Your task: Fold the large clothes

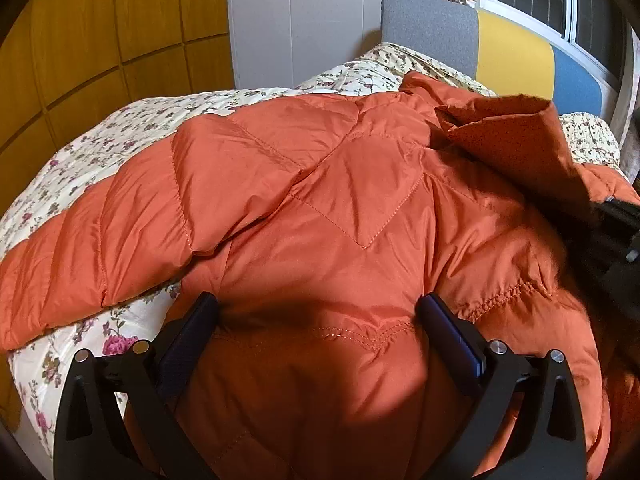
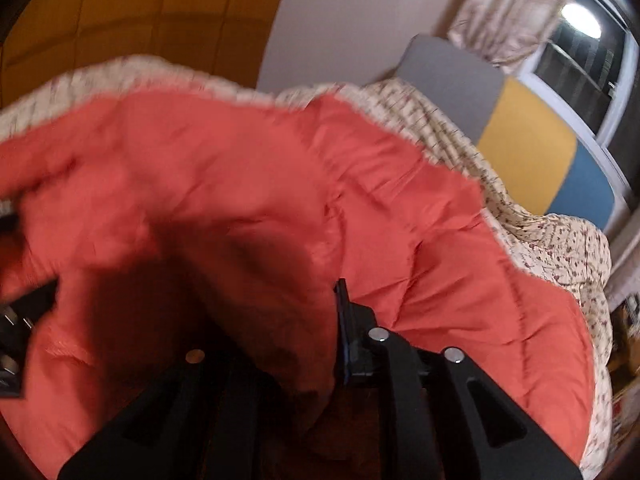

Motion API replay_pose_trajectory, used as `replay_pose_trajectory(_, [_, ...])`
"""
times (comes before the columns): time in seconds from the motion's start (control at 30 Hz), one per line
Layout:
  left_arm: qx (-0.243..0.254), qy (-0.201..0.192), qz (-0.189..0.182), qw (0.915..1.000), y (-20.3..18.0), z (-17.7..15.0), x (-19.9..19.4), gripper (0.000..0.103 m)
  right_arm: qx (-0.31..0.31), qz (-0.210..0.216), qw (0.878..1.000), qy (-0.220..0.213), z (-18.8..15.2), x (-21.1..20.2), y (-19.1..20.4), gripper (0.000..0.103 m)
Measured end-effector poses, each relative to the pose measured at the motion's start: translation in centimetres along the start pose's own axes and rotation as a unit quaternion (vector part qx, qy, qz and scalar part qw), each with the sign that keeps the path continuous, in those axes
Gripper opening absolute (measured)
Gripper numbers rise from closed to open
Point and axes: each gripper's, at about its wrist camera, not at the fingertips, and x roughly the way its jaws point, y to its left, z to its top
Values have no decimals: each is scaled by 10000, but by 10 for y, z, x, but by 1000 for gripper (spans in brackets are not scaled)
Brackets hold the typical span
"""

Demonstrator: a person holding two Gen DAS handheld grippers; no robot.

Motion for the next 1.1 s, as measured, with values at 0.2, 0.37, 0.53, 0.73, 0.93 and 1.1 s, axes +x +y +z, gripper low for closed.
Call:
replay_pose_trajectory(0.2, [55, 139, 32, 9999, -1, 3, 0, 100, 42, -50, 9998, -176, -1, -8, -11, 46])
replay_pose_trajectory(0.37, [34, -206, -143, 9997, -9, 21, -35, 100, 1230, 161, 9857, -1137, -17, -86, -69, 58])
replay_pose_trajectory(0.53, [-165, -1117, -474, 9925, -41, 55, -73, 100, 2745, 388, 9462, -1671, -56, -133, -125, 55])
replay_pose_trajectory(0.73, [66, -1269, -633, 9899, -89, 64, -69, 100, 3531, 418, 9259, -1279, -80, -129, -156, 25])
replay_pose_trajectory(0.93, [-648, -1029, -554, 9910, -56, 35, -63, 100, 3085, 1073, 9407, -917, -21, -79, -132, 21])
replay_pose_trajectory(1.1, [-1168, -1020, -349, 9873, -21, 28, -69, 100, 2144, 1563, 9631, -445, 9, -50, -71, 51])
